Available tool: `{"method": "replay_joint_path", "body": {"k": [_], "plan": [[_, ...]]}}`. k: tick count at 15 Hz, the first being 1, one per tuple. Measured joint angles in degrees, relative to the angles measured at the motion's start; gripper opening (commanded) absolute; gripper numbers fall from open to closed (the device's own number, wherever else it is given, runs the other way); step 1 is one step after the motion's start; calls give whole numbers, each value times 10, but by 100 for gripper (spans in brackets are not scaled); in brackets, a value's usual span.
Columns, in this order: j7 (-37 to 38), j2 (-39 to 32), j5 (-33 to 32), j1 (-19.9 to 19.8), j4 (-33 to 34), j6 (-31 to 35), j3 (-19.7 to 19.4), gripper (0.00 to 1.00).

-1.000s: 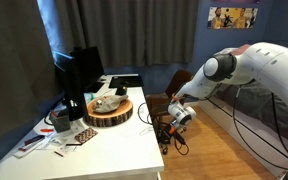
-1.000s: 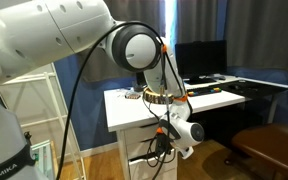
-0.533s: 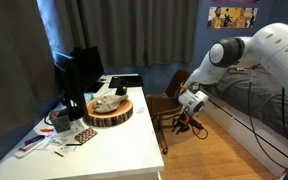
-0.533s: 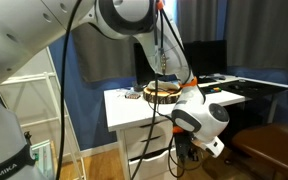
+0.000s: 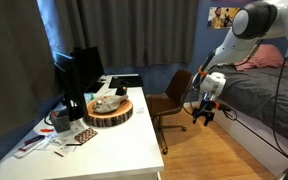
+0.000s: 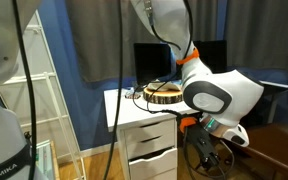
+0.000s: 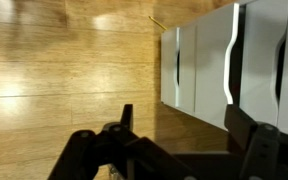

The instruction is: Close the open drawer

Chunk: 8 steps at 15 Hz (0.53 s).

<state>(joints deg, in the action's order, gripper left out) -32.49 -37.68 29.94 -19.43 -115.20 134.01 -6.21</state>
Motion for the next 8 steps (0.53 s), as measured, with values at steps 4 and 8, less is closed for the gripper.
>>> {"method": "replay_joint_path", "body": {"k": [4, 8], "plan": [[-89, 81, -78, -45, -46, -87, 1, 100], [-187, 130, -79, -67, -86, -125, 5, 100]]}}
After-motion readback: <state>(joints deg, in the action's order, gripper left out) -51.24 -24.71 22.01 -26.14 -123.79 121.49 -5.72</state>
